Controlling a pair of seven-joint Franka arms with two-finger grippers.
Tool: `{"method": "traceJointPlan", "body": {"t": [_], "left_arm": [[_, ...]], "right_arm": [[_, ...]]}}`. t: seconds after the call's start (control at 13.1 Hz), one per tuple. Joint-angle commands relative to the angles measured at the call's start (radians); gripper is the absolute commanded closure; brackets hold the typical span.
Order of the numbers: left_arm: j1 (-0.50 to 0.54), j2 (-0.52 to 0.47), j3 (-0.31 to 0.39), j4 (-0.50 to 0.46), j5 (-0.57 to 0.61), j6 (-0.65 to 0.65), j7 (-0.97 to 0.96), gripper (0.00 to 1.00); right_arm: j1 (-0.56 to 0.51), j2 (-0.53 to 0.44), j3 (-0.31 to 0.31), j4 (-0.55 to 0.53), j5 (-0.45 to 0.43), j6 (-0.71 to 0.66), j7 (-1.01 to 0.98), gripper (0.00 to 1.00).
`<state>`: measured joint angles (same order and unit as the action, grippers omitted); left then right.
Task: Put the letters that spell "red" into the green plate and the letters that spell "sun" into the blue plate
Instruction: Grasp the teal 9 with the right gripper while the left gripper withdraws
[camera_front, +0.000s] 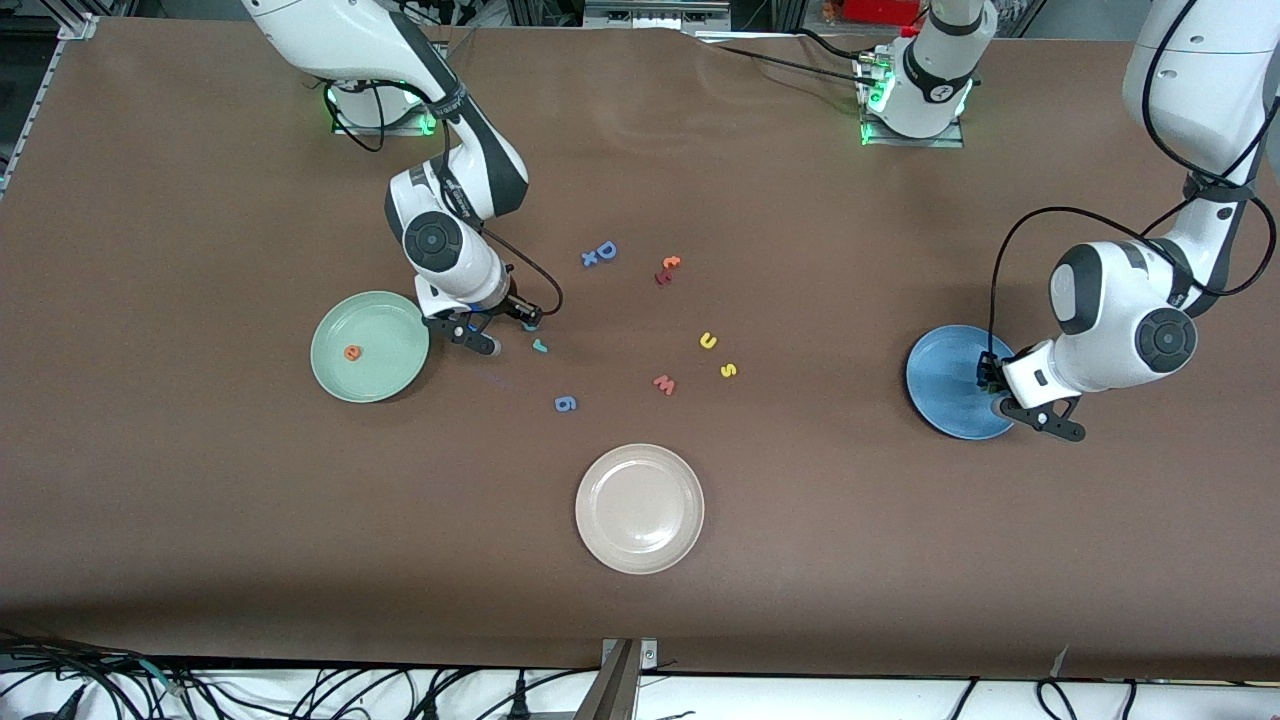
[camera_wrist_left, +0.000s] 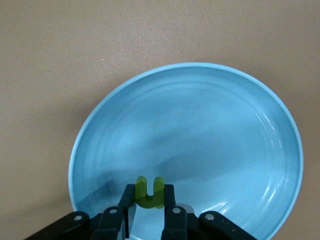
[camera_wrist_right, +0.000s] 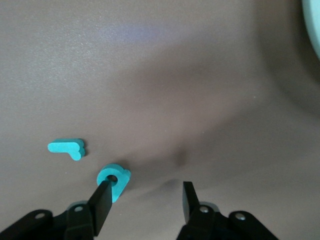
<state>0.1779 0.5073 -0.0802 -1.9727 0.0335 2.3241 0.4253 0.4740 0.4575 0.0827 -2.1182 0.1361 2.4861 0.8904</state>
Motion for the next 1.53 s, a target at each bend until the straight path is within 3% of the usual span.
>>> {"method": "traceJointPlan", "body": {"t": [0.0, 0.23, 0.69, 1.0, 1.45], "left_arm": [[0.012, 0.004, -0.006, 0.0, 0.028, 0.014, 0.007, 0.74], [0.011, 0.01, -0.006, 0.003, 0.028, 0.014, -0.002, 0.48], [-0.011, -0.045, -0.016, 0.014, 0.013, -0.064, -0.039, 0.46], [-0.142, -0.116, -0.029, 0.02, -0.01, -0.146, -0.244, 0.45], [-0.412, -0.096, -0.032, 0.061, -0.041, -0.135, -0.696, 0.42]], "right_arm": [[-0.005, -0.005, 0.022, -0.013, 0.013, 0.04, 0.008, 0.39], [-0.005, 0.006, 0.029, -0.013, 0.013, 0.08, 0.009, 0.39], [0.008, 0.033, 0.034, -0.013, 0.011, 0.129, 0.019, 0.4], [0.008, 0.036, 0.032, -0.013, 0.008, 0.131, 0.019, 0.4], [0.008, 0.035, 0.028, -0.013, 0.008, 0.131, 0.018, 0.42]]}}
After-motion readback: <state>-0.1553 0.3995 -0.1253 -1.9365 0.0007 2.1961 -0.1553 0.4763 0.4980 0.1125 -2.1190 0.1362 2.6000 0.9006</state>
